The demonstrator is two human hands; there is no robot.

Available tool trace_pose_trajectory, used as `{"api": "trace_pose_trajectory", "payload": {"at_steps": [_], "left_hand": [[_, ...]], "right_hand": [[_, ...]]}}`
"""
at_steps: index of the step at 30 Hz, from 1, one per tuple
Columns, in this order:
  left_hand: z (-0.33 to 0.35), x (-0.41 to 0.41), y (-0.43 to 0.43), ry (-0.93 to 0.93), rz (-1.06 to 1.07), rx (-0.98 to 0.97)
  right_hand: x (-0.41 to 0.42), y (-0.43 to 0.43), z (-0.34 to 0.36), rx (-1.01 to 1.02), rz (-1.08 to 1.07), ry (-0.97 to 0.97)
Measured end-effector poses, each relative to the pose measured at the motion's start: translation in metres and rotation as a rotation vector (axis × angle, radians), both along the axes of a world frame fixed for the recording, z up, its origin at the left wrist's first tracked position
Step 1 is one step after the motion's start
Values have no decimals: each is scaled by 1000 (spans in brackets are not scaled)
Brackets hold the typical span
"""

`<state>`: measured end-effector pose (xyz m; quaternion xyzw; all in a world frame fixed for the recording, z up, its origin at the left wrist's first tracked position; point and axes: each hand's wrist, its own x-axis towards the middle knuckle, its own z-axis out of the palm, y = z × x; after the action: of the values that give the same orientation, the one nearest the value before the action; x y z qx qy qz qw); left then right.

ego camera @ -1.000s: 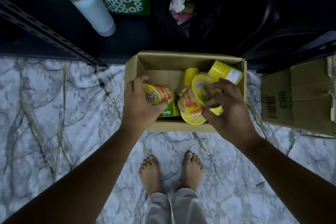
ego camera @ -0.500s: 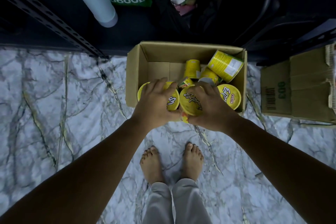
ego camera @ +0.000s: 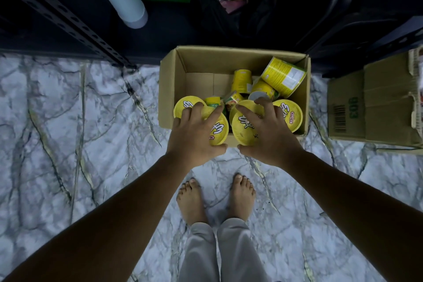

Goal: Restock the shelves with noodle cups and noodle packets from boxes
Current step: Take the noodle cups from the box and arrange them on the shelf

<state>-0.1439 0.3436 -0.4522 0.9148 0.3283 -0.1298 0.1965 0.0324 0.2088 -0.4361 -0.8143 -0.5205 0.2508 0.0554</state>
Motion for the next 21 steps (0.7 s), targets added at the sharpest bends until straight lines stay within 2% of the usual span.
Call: {"api": "trace_pose_trajectory", "payload": {"at_steps": [15,21], "left_hand": [[-2,4,-2,-15,63,-8],[41,-14,-13,-75,180,-71]], "right_hand": [[-4,-2,-8,-8,-93,62],[-17,-14,30,-5,-282,193]]}}
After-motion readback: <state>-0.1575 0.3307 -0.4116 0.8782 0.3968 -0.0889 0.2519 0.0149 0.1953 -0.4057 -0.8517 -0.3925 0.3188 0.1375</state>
